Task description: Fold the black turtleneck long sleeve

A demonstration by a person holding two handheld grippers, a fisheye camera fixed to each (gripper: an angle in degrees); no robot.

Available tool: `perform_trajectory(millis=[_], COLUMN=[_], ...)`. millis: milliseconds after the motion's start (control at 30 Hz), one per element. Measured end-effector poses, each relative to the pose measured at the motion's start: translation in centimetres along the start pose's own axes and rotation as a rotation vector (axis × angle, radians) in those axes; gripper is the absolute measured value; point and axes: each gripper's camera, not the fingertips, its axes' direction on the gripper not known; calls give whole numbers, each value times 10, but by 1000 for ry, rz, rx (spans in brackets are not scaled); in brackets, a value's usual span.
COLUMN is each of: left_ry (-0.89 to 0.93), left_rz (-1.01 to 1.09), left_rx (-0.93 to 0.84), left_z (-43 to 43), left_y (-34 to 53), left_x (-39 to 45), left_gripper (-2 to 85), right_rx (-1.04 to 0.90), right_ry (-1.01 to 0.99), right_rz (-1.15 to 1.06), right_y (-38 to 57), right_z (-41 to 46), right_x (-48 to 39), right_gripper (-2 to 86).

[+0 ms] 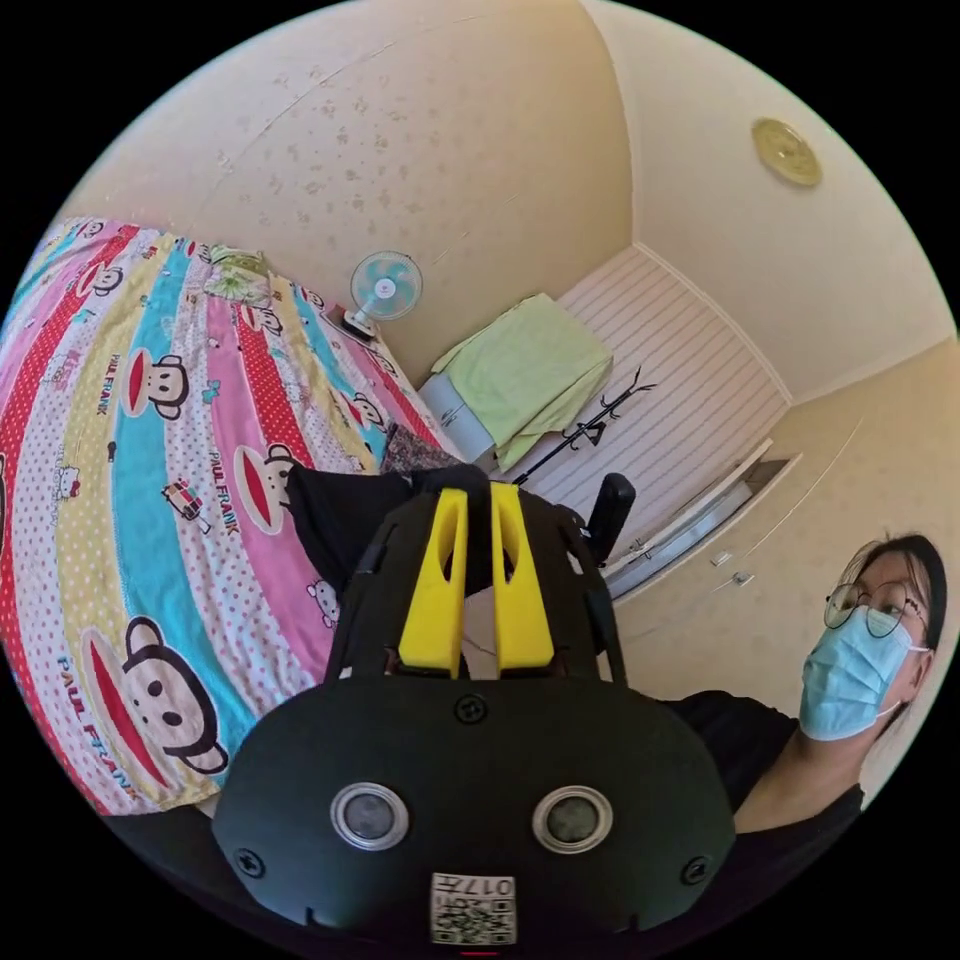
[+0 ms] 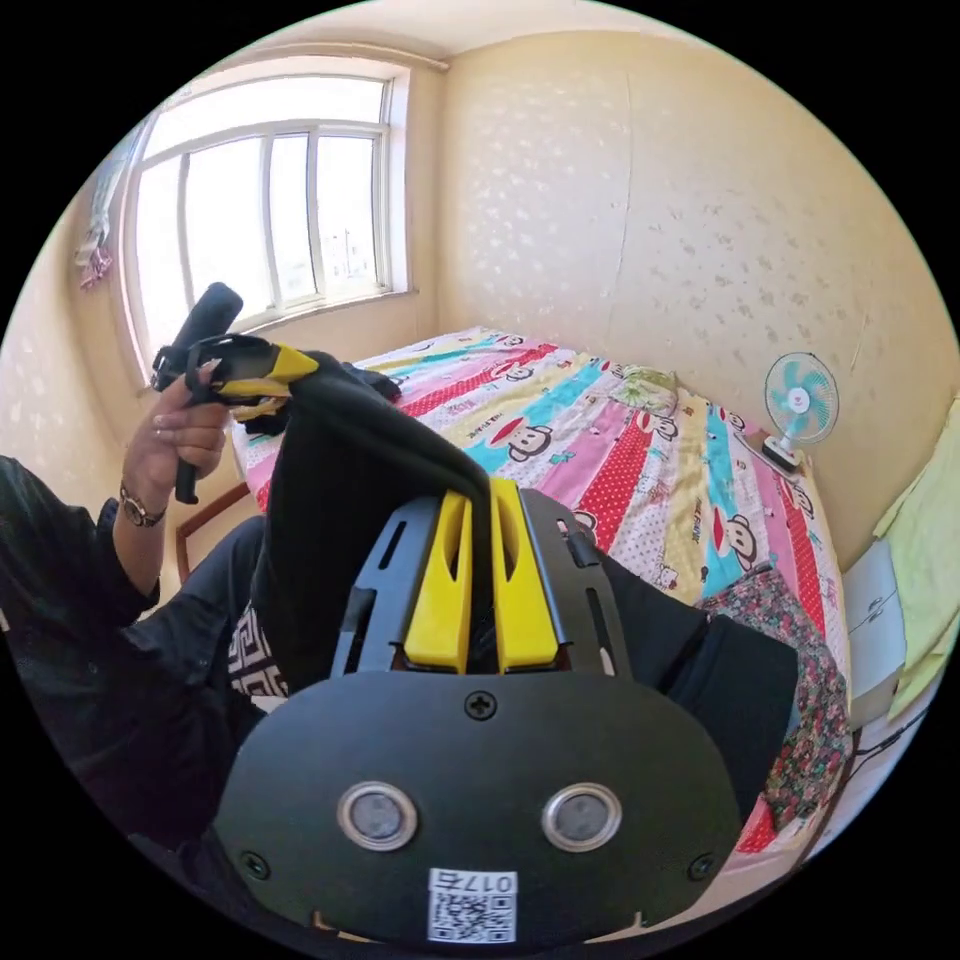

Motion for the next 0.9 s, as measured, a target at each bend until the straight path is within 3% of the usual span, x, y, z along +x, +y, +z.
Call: perform_trajectory(millis=[100, 267, 367, 433, 533, 633, 767, 900], left_ry=[17, -5, -74, -164, -159, -231, -438, -650], left_rz=[80, 72, -31, -138, -264, -323, -370, -407], left_rx=[-10, -61, -191, -403, -565, -561, -441, -300], left_z=[38, 127, 206, 270, 298, 270, 202, 137], left_y=[-19, -3, 47, 107, 177, 208, 204, 185], left_x=[33, 20, -29, -79, -131, -165, -195, -217], left_gripper=[44, 47, 56, 66, 75, 66, 33, -5], right_rx=[91, 43, -129, -365, -601, -574, -482, -466], right_ry=[68, 226, 302, 371, 346, 242, 72, -116], right_rz=[14, 37, 145, 323, 571, 658, 468, 96], right_y=[-21, -12, 34, 97, 176, 194, 128, -10], right_z=[-48, -56, -14, 36, 78, 76, 81, 150], right_x=[27, 51, 63, 71, 65, 41, 16, -31], right_gripper=[43, 50, 61, 70, 72, 52, 25, 9])
